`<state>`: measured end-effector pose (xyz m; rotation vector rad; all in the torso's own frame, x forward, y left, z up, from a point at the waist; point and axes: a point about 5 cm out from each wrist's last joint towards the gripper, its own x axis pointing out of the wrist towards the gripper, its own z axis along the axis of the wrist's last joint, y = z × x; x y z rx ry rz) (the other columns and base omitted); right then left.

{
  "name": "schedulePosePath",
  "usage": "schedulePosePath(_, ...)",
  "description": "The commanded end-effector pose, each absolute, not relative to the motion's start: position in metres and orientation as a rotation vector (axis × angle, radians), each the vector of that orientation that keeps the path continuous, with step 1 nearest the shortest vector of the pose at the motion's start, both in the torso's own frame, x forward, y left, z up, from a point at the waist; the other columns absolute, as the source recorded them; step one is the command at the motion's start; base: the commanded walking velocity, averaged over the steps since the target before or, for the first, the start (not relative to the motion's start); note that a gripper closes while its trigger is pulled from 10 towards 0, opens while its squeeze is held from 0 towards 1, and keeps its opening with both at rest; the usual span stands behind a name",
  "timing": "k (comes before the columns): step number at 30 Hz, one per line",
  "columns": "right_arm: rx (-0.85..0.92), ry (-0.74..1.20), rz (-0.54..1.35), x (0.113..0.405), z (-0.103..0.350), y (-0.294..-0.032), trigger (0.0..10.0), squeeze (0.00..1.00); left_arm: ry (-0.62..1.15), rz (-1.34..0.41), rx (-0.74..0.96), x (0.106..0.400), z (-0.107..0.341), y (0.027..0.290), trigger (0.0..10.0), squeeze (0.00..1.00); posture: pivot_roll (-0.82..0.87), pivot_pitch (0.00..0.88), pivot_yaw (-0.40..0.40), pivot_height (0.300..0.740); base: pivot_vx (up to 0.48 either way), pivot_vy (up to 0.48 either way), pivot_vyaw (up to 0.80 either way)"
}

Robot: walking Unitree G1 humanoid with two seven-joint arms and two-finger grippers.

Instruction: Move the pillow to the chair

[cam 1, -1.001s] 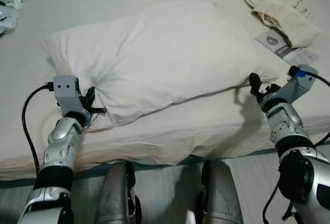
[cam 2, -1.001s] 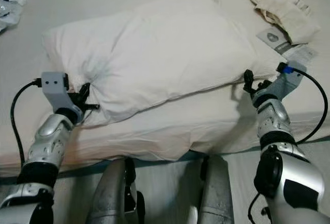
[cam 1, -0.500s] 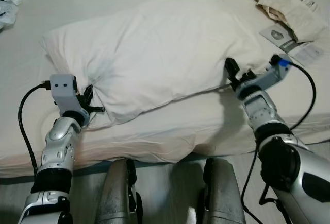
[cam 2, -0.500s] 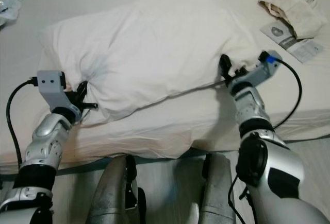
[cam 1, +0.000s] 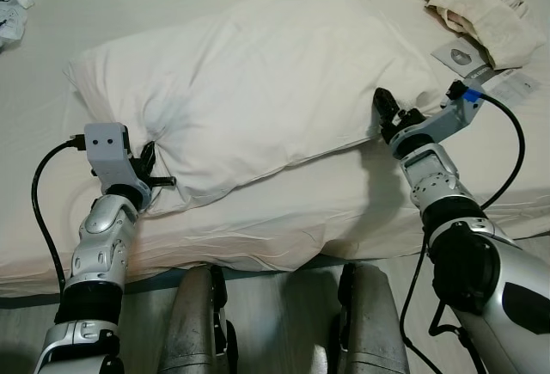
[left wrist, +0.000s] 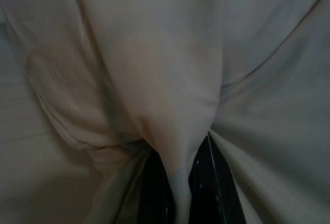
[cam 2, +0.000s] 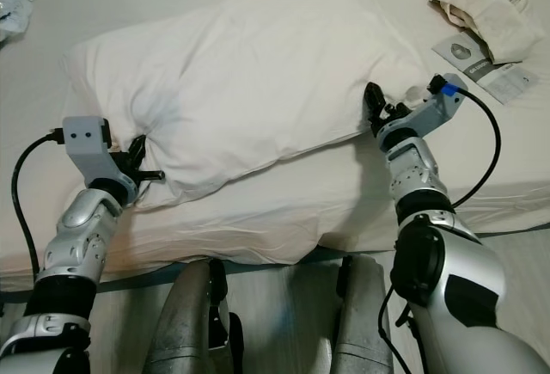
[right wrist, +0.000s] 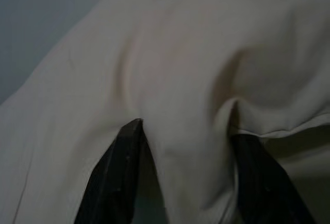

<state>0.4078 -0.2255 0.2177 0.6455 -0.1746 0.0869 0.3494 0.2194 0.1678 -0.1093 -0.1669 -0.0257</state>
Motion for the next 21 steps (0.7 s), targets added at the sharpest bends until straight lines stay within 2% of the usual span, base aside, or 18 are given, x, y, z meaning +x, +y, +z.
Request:
schedulePosePath(1,0.648,-0.132,0.096,0.406,0.207,-0.224,0.0,0.00,-0.086,-0.024,-0.121,0.346,0.148,0.217,10.0,0.00,0.15,0.434,0.061,0.566,0.000,0.000,0.00)
schedulePosePath(10,0.588,-0.119,0.088,0.404,0.204,-0.228,0.0,0.00,-0.074,-0.025,-0.133,0.348,0.146,0.215,10.0,0.00,0.13,0.416,0.052,0.566,0.000,0.000,0.00)
schedulePosePath(11,0.532,-0.111,0.102,0.403,0.201,-0.227,0.0,0.00,-0.060,-0.025,-0.135,0.348,0.143,0.213,10.0,0.00,0.12,0.406,0.048,0.566,0.000,0.000,0.00)
schedulePosePath(17,0.495,-0.128,0.142,0.400,0.194,-0.224,0.0,0.00,-0.071,-0.012,-0.166,0.349,0.141,0.211,10.0,0.00,0.08,0.355,0.032,0.566,0.000,0.000,0.00)
schedulePosePath(21,0.430,-0.145,0.170,0.398,0.192,-0.221,0.0,0.00,-0.091,-0.022,-0.208,0.350,0.145,0.206,10.0,0.00,0.04,0.291,0.017,0.566,0.000,0.000,0.00)
